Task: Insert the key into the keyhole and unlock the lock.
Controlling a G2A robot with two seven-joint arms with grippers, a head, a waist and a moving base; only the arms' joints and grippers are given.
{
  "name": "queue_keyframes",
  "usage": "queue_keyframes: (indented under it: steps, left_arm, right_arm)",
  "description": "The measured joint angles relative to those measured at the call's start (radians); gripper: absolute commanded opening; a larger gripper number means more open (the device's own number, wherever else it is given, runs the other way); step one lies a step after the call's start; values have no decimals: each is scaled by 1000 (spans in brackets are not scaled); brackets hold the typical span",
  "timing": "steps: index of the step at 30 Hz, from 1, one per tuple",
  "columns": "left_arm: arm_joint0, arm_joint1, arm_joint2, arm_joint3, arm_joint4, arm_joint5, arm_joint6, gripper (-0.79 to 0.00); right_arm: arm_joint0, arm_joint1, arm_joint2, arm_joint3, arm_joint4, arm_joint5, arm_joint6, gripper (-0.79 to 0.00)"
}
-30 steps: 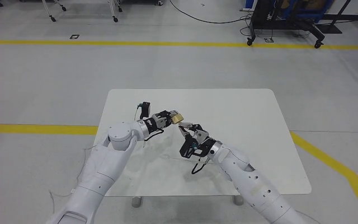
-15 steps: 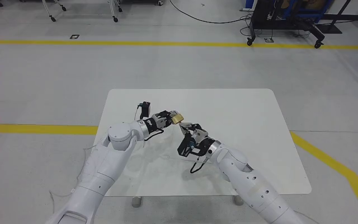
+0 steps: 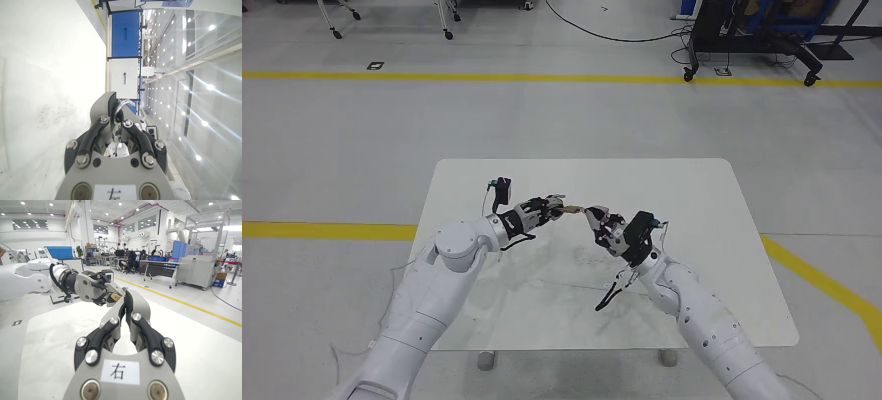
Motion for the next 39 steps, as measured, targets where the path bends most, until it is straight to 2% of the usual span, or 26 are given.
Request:
queue_keyframes:
  steps: [1, 2, 3, 8, 12, 20, 28, 29, 31, 33, 38, 39]
  left_arm:
    - [1, 0, -1, -1, 1, 0, 2, -785]
    - [1, 0, -1, -1, 1, 0, 3, -785]
    - [1, 0, -1, -2, 2, 0, 5, -785]
    - [2, -1, 3, -4, 20, 4, 20, -785]
    - [3, -4, 33, -9, 67, 12, 28, -785]
    - [-16, -25, 171, 1, 255, 85, 54, -785]
    - [-41, -41, 232, 39, 304, 126, 28, -785]
    - [-45, -42, 235, 45, 309, 136, 26, -711]
    - [-54, -45, 246, 60, 325, 159, 11, -462]
    - [-65, -46, 260, 74, 350, 179, -11, -397]
    - [-85, -53, 290, 96, 403, 204, -28, -31]
    - [-86, -54, 291, 98, 403, 203, -27, 0]
  right_arm:
    - [5, 0, -2, 4, -6, -6, 2, -265]
    - [7, 0, -2, 6, -9, -10, 3, -28]
    - [8, 0, 0, 6, -11, -14, 3, 0]
    - [-16, 15, 64, -7, -9, 11, 8, 0]
    - [-82, 39, 179, -42, 19, 33, -15, 0]
    - [-300, 92, 462, -235, -17, 86, -25, 0]
    - [-319, 94, 479, -257, -22, 93, -21, 0]
    - [-319, 94, 479, -257, -22, 93, -21, 0]
    - [-320, 94, 479, -257, -22, 93, -21, 0]
    - [-320, 94, 479, -257, -22, 93, -21, 0]
    - [-320, 94, 479, -257, -22, 93, -21, 0]
    - [-320, 94, 479, -257, -22, 93, -21, 0]
